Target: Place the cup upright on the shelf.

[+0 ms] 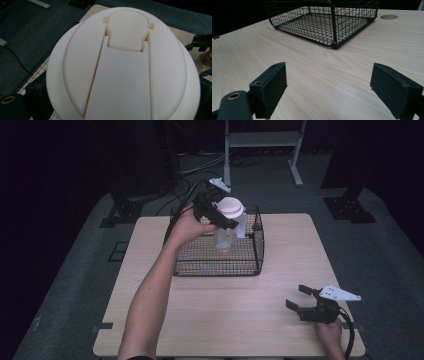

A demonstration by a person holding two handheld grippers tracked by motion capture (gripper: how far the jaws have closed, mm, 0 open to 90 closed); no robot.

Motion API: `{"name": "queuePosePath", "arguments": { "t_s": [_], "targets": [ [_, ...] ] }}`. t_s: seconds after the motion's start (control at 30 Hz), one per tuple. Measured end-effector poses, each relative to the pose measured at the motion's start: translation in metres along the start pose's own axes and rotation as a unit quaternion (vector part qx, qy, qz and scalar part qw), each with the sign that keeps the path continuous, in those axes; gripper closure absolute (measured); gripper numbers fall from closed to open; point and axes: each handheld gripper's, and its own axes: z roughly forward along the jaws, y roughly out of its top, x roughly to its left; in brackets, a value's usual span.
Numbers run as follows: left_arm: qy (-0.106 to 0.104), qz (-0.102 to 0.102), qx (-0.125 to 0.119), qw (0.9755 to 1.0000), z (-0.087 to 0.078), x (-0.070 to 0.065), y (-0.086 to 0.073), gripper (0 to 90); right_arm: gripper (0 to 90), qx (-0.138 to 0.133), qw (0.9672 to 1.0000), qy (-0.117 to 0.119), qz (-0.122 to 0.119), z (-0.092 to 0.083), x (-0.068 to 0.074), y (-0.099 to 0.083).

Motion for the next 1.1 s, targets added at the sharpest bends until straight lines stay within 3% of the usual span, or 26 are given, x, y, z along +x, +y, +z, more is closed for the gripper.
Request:
{"name": "queuePosePath", "arguments": {
  "t_s": [0.17, 0.4, 0.73, 1.1],
  "targets": [
    [0.009, -0.014, -0.009, 0.9998, 0.009, 0.007, -0.001, 5.2, 12.8, 0.002, 1.0, 0.0, 0.001, 0.0, 0.0, 0.0],
    [0.002, -0.033, -0.009, 0.9994, 0.024, 0.013, -0.004, 5.2, 12.8, -0.002, 1.0, -0.001, -0.001, 0.0, -0.001, 0.0],
    [0.008, -0.035, 0.019, 0.9992, 0.046, 0.018, -0.007, 5.2, 12.8, -0.001, 1.0, -0.001, 0.001, -0.001, 0.0, 0.0],
    [0.019, -0.048, 0.026, 0.9983, 0.065, 0.025, -0.017, 5.2, 12.8, -0.003, 1.0, -0.002, 0.001, -0.001, -0.001, 0.0]
  ]
}}
